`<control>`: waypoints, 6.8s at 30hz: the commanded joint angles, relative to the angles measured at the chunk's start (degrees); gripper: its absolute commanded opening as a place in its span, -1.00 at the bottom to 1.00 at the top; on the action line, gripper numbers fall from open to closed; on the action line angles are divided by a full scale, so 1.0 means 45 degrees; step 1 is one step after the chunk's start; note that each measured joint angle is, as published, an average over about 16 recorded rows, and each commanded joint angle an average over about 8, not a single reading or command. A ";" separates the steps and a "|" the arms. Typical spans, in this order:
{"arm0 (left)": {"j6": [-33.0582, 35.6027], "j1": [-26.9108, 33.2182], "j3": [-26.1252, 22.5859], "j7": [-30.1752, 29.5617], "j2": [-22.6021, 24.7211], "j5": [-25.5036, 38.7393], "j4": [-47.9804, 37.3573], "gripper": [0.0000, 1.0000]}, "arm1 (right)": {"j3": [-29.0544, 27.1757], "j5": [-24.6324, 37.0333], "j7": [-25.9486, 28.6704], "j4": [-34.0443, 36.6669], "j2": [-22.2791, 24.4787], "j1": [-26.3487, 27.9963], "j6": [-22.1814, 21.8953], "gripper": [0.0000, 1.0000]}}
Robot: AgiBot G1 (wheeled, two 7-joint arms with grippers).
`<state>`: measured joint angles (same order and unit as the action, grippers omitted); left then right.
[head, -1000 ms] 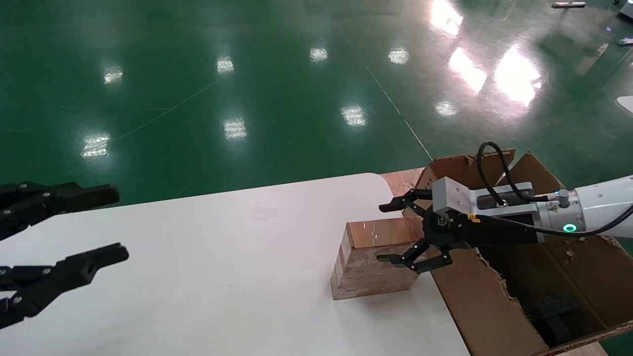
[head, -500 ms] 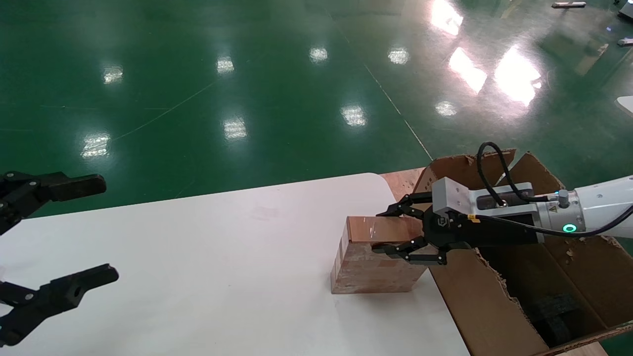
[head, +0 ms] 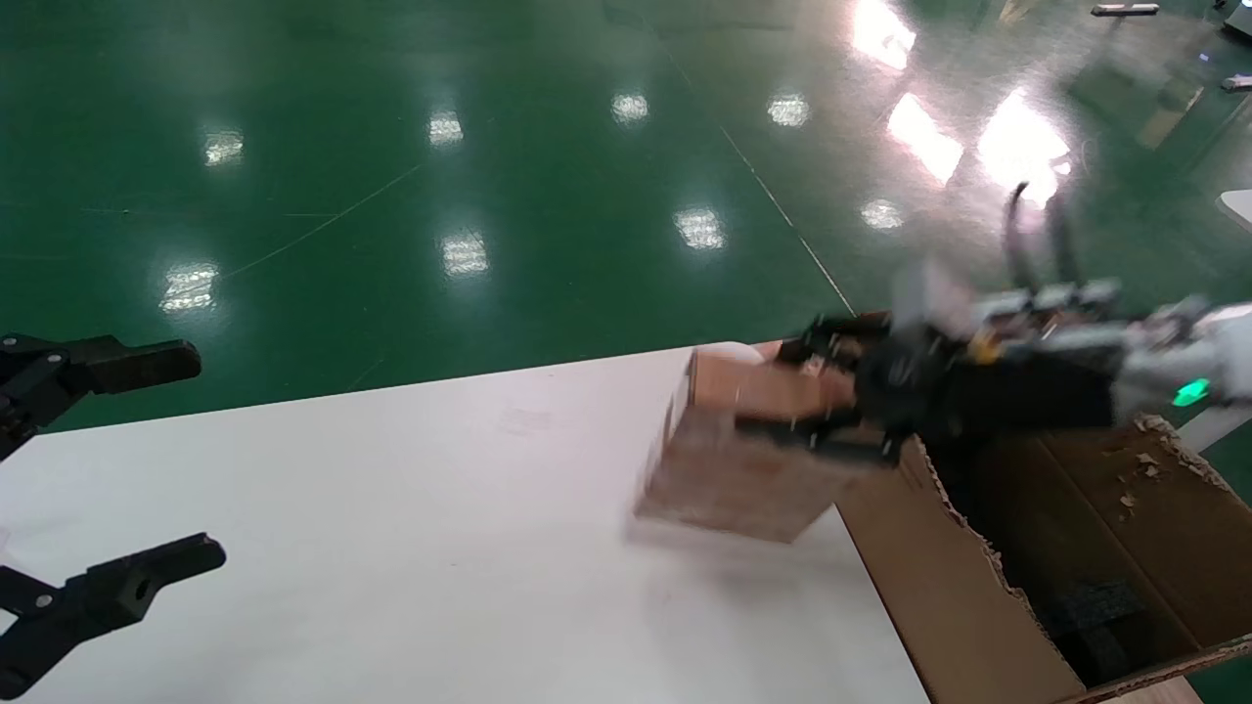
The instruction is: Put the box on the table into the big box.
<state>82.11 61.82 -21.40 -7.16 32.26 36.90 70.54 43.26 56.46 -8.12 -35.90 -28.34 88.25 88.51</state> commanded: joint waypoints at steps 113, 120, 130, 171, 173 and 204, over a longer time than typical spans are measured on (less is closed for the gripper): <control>0.0000 0.0000 -0.0001 0.0001 -0.0001 -0.0001 0.0000 1.00 | 1.3043 -1.8288 -0.2846 -0.2267 0.5849 -0.3163 -1.1965 -1.00; -0.0001 0.0000 -0.0002 0.0001 -0.0001 -0.0001 0.0000 1.00 | 1.3340 -1.9170 -0.3331 -0.1845 0.5559 -0.3690 -1.1626 -1.00; -0.0001 0.0000 -0.0002 0.0001 -0.0001 -0.0001 0.0000 1.00 | 1.3546 -1.9869 -0.3806 -0.1317 0.5076 -0.4196 -1.1331 -1.00; -0.0004 -0.0003 0.0000 0.0001 -0.0003 -0.0002 -0.0004 1.00 | 1.3829 -1.9318 -0.3596 0.0628 0.3745 -0.4205 -1.1277 1.00; -0.0004 -0.0003 0.0000 0.0001 -0.0003 -0.0002 -0.0004 1.00 | 1.3830 -1.9320 -0.3605 0.0627 0.3752 -0.4209 -1.1296 1.00; -0.0004 -0.0002 0.0000 0.0002 -0.0003 -0.0002 -0.0004 1.00 | 1.3157 -1.9024 -0.4373 -0.0805 0.3883 -0.3121 -1.0280 1.00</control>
<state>82.09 61.81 -21.40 -7.16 32.25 36.89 70.52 102.40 -29.02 -27.83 -39.70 -10.80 74.34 42.09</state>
